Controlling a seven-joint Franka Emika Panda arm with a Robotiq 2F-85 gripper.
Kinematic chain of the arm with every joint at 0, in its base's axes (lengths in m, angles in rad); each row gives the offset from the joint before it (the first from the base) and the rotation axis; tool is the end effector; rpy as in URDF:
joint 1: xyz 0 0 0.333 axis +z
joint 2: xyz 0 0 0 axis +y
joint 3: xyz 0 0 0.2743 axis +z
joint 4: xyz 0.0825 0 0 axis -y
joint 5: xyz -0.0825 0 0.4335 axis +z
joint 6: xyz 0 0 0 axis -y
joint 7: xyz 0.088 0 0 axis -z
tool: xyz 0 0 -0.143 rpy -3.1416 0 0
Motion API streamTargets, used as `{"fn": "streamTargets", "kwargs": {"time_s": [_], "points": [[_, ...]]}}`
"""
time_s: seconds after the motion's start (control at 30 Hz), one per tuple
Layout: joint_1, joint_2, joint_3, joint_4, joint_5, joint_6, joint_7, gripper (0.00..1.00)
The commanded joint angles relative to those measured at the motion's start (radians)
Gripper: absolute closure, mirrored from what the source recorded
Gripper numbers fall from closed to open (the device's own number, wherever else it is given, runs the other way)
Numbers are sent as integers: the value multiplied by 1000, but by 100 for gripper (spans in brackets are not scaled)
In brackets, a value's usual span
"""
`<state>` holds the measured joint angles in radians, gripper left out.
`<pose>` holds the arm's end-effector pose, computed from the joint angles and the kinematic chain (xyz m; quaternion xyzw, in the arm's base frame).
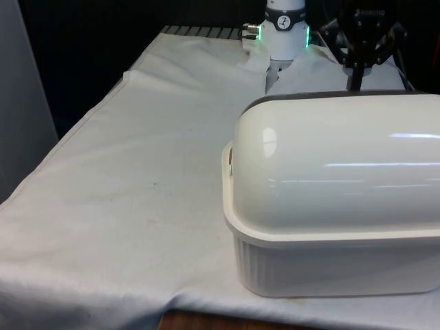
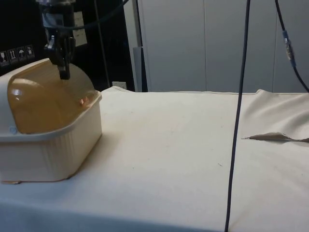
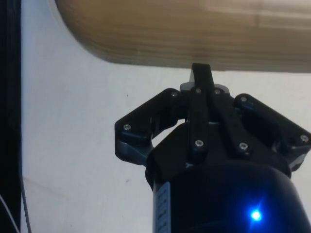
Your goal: Open the lid, then close it.
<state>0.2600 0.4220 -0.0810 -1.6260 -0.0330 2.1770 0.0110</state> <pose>0.7046 0.1291 0.2941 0.9927 0.0967 0.0676 0.0241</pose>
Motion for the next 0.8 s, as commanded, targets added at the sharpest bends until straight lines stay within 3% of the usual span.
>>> {"fn": "streamTargets", "kwargs": {"time_s": [0.0,0.4,0.57,0.67,0.77], "points": [[1,-3,1,-3,1,-13,2,100],[0,-14,14,-9,0,-98,3,100],[2,-62,19,-68,0,-102,8,100],[0,-58,20,-64,0,-107,4,100],[3,-101,23,-120,-2,-86,9,100]]}}
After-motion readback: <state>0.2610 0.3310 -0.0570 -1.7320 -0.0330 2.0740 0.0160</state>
